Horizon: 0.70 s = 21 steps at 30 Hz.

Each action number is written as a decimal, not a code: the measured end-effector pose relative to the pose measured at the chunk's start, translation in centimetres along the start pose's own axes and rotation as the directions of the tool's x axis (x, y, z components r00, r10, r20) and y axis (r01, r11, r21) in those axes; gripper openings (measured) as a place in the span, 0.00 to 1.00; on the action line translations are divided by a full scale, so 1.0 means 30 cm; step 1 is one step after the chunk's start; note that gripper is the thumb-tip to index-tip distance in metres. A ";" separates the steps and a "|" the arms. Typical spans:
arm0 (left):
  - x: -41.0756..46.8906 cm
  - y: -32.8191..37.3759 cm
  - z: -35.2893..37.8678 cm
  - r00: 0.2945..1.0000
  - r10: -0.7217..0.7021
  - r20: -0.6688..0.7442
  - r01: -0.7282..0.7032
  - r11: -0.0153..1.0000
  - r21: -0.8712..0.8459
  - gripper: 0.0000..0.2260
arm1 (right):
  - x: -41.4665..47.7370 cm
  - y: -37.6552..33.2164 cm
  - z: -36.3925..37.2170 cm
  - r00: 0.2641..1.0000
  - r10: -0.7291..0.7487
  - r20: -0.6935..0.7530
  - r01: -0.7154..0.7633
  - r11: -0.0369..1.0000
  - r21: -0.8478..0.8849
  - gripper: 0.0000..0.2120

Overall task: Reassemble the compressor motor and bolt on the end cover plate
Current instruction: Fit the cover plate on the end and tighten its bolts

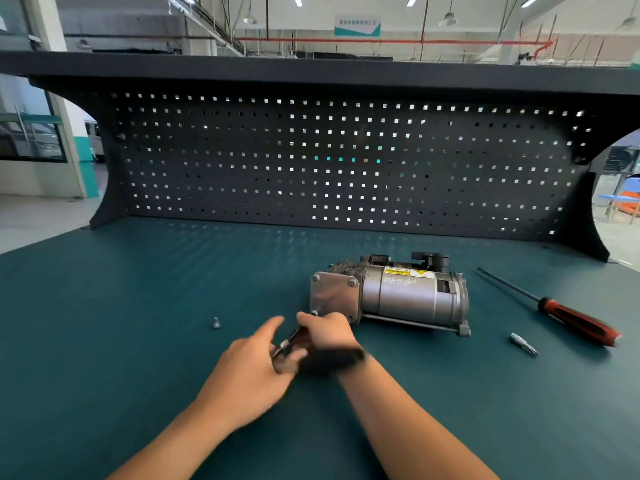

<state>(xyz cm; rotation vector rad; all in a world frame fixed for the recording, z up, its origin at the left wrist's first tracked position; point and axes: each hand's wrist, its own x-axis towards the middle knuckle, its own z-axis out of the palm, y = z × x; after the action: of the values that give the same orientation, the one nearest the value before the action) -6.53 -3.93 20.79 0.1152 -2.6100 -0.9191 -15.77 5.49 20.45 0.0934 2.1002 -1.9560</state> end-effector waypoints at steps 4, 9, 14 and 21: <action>0.015 0.023 -0.039 0.755 -0.378 0.536 0.566 -0.039 -0.824 0.20 | -0.010 -0.020 -0.001 0.988 0.094 0.123 -0.123 0.957 0.262 0.06; 0.022 0.020 -0.054 0.800 -0.308 0.515 0.553 0.046 -0.832 0.14 | -0.011 -0.026 -0.014 0.984 0.084 0.158 -0.111 0.979 0.170 0.08; -0.016 0.013 -0.011 0.985 0.019 0.171 -0.012 0.999 -0.047 0.11 | 0.002 0.009 -0.040 0.996 -0.052 0.077 0.061 0.992 -0.114 0.16; -0.034 0.021 0.000 0.997 -0.052 0.050 0.061 0.983 -0.175 0.17 | 0.012 0.004 -0.003 0.999 0.004 0.054 -0.009 0.996 0.084 0.10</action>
<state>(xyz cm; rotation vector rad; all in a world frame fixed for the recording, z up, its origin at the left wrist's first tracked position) -5.56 -3.25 20.87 0.1235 -2.5638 -1.1813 -16.09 5.55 20.24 0.0631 1.9817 -2.0205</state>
